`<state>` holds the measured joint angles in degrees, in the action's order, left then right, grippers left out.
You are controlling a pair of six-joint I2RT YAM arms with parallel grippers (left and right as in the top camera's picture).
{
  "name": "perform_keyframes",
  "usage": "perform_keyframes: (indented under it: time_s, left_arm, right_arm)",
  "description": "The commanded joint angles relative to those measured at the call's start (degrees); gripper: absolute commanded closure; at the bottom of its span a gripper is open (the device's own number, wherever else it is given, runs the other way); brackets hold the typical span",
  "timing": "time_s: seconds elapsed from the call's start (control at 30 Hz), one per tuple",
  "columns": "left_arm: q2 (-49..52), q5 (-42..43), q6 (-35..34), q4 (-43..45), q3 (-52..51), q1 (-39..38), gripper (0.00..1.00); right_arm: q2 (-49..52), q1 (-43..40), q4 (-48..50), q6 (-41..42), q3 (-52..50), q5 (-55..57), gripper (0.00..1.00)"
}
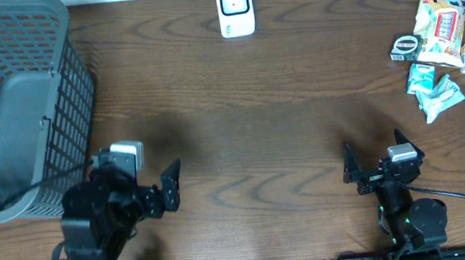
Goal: Scan the item barcode
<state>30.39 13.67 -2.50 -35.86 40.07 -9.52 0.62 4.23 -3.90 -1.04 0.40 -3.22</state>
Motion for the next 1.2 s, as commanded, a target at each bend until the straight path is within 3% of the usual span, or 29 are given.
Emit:
perform_keyframes:
  time_s: [0.0,0.33,0.7,0.93,1.17]
  left_arm:
    - [-2.6,0.9,1.42,-1.92,-0.37,0.24,0.02]
    - [-3.41,0.87,1.44,-5.53,-1.68,1.01,0.02]
    - [-16.35,0.66,2.32,-3.91,-7.78,1.84,0.02]
    - [-17.59,-0.87,2.29,-3.48,-9.44,1.9,0.02]
    - [-22.45,-1.07,2.29,3.32,-15.69,4.09,0.02]
  right_arm:
    - [-0.31,-0.5,-0.2,0.33,-0.07,-0.33,0.01]
    - [-0.31,-0.5,-0.2,0.33,-0.07,-0.33,0.01]
    - [-0.31,-0.5,-0.2,0.33,-0.07,-0.33,0.01]
    - [-0.31,-0.5,-0.2,0.33,-0.07,-0.33,0.01]
    - [-0.31,-0.5,-0.2,0.33,-0.07,-0.33,0.01]
